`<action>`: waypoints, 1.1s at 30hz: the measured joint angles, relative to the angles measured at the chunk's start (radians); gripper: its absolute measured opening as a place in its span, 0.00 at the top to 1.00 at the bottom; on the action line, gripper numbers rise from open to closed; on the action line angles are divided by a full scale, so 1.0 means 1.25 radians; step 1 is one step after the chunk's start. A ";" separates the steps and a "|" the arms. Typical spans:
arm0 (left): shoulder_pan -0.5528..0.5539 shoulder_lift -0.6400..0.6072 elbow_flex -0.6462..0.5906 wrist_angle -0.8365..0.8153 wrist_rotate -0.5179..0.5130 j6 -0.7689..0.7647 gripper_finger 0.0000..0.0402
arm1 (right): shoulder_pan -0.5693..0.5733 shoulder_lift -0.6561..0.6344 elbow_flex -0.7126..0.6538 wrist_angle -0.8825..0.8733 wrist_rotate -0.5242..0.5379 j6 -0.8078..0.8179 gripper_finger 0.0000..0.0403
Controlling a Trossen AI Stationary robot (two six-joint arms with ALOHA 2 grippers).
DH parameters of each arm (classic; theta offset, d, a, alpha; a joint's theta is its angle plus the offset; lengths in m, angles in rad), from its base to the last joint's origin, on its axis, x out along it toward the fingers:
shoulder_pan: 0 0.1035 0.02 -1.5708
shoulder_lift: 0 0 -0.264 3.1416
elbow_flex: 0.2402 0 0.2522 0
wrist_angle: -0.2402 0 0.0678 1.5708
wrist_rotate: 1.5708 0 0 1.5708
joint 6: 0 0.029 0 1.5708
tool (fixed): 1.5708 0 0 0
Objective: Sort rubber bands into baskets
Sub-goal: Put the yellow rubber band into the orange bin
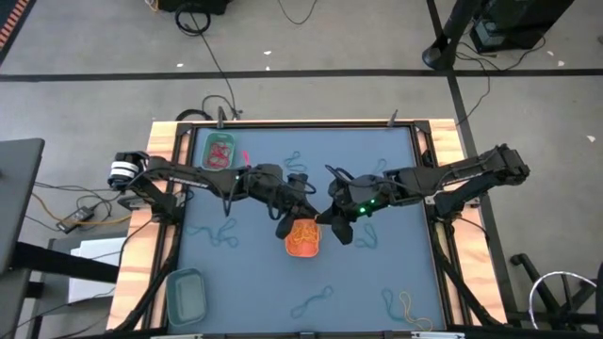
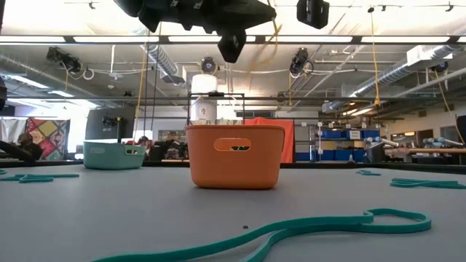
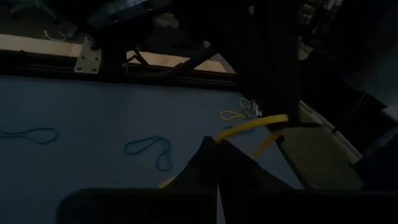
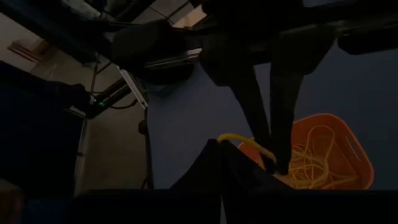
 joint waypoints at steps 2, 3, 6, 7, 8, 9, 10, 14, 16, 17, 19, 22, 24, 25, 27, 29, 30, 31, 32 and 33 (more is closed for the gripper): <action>0.000 0.000 0.000 -0.005 0.008 -0.016 0.99 | -0.001 0.000 0.000 0.000 0.000 0.000 0.99; 0.000 0.000 0.000 -0.009 0.010 -0.021 0.99 | -0.001 0.000 0.000 0.000 0.000 0.000 0.99; 0.000 -0.007 0.000 -0.065 0.011 -0.044 0.99 | 0.000 0.000 0.000 -0.002 0.002 0.000 0.99; 0.000 -0.010 0.000 -0.095 0.009 -0.049 1.00 | 0.000 0.000 0.000 -0.005 0.005 0.001 0.99; 0.000 -0.013 0.000 -0.125 0.004 -0.053 1.00 | 0.001 0.000 0.000 -0.012 0.009 0.003 0.98; -0.002 -0.018 0.001 -0.163 -0.003 -0.057 1.00 | 0.003 0.000 0.000 -0.022 0.020 0.007 0.96; -0.004 -0.021 0.001 -0.208 -0.012 -0.058 1.00 | 0.005 0.000 0.000 -0.039 0.033 0.016 0.93; -0.013 -0.022 0.000 -0.352 -0.044 -0.061 1.00 | 0.018 0.000 0.000 -0.128 0.107 0.041 0.78; -0.016 -0.022 0.000 -0.383 -0.057 -0.062 1.00 | 0.021 0.000 0.000 -0.162 0.137 0.058 0.71; -0.017 -0.022 0.000 -0.392 -0.064 -0.063 1.00 | 0.023 0.000 0.000 -0.173 0.148 0.064 0.68; -0.017 -0.022 0.000 -0.396 -0.081 -0.065 1.00 | 0.024 0.000 0.000 -0.183 0.162 0.069 0.63; -0.016 -0.022 0.000 -0.408 -0.096 -0.084 1.00 | 0.024 0.000 0.000 -0.185 0.165 0.071 0.57; -0.016 -0.015 0.000 -0.425 -0.105 -0.095 1.00 | 0.024 0.000 0.000 -0.185 0.166 0.072 0.55; -0.016 -0.011 0.000 -0.429 -0.106 -0.106 1.00 | 0.024 0.000 0.000 -0.185 0.166 0.073 0.55; -0.017 0.005 0.000 -0.439 -0.106 -0.128 1.00 | 0.024 0.000 0.000 -0.190 0.166 0.081 0.54; -0.017 0.019 0.000 -0.433 -0.107 -0.165 1.00 | 0.024 0.000 0.000 -0.203 0.167 0.096 0.54; -0.017 0.026 0.000 -0.432 -0.107 -0.180 0.99 | 0.024 0.000 -0.001 -0.221 0.167 0.110 0.54; -0.017 0.028 0.000 -0.432 -0.108 -0.198 0.98 | 0.024 0.000 -0.004 -0.234 0.167 0.125 0.54; -0.017 0.030 -0.001 -0.434 -0.112 -0.213 0.96 | 0.024 -0.001 -0.011 -0.248 0.164 0.137 0.54; -0.017 0.032 -0.001 -0.431 -0.118 -0.228 0.94 | 0.027 -0.001 -0.020 -0.266 0.162 0.149 0.54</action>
